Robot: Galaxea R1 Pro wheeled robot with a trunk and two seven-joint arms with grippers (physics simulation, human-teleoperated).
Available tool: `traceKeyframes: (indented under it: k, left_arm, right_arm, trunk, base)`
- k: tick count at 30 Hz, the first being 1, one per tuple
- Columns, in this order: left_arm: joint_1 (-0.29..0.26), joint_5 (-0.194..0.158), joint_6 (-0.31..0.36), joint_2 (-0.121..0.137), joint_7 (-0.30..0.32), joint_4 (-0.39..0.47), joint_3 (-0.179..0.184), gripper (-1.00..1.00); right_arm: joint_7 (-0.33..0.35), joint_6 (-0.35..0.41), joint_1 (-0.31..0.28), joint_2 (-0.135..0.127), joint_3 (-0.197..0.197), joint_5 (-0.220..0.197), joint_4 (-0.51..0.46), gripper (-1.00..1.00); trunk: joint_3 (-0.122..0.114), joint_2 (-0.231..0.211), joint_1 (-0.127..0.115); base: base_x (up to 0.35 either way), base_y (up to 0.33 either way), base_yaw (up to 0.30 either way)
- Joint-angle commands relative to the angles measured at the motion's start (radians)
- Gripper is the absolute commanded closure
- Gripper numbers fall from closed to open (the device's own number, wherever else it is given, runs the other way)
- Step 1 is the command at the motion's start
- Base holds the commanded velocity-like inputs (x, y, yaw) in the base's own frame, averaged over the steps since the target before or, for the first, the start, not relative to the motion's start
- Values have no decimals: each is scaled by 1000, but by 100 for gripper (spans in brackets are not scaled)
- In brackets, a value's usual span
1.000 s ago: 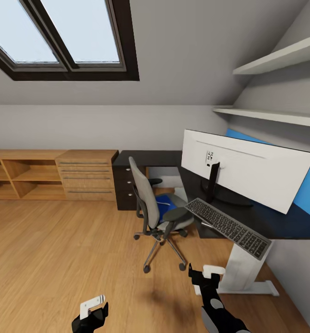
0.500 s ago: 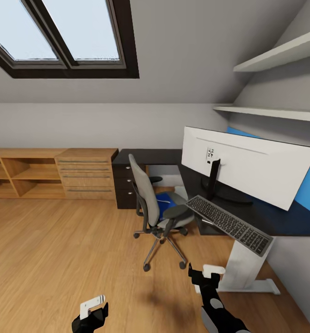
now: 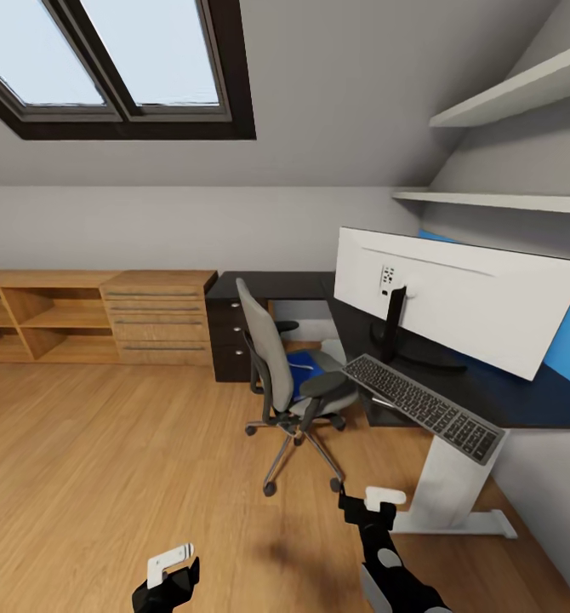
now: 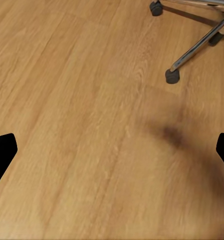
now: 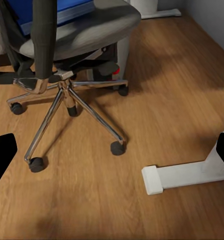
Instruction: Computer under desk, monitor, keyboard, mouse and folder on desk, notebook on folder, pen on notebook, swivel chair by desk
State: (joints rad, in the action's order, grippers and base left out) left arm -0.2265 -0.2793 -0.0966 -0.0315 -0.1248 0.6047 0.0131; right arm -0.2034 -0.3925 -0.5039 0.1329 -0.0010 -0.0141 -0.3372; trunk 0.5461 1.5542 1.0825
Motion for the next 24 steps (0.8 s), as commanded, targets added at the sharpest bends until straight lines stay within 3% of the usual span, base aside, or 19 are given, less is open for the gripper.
traceKeyframes:
  k: [1, 9, 15, 17, 24]
  left_arm:
    - [-1, -7, -4, 0, -3, 0, 1, -100]
    - [-1, -7, -5, 1, -4, 0, 1, -100]
    - [-1, -7, -5, 1, -4, 0, 1, -100]
    - [-1, -7, -5, 1, -3, 0, 1, -100]
    - [-1, -6, -5, 2, -4, 0, 0, -100]
  right_arm:
    - [-4, -2, -1, 1, 1, -1, 0, -100]
    - [-8, 17, -27, 4, 2, 2, -3, -100]
    - [-7, 115, -117, 2, 2, 3, 0, -100]
    - [-6, 181, -153, 2, 3, 6, -3, -100]
    - [-3, 272, -195, -6, 3, 14, -7, -100]
  trunk:
    - [4, 8, 4]
    - [29, 64, 35]
    - [48, 106, 58]
    - [54, 120, 65]
    - [76, 169, 92]
  base:
    - [0, 0, 0]
    - [0, 0, 0]
    - [0, 0, 0]
    - [0, 0, 0]
    - [0, 0, 0]
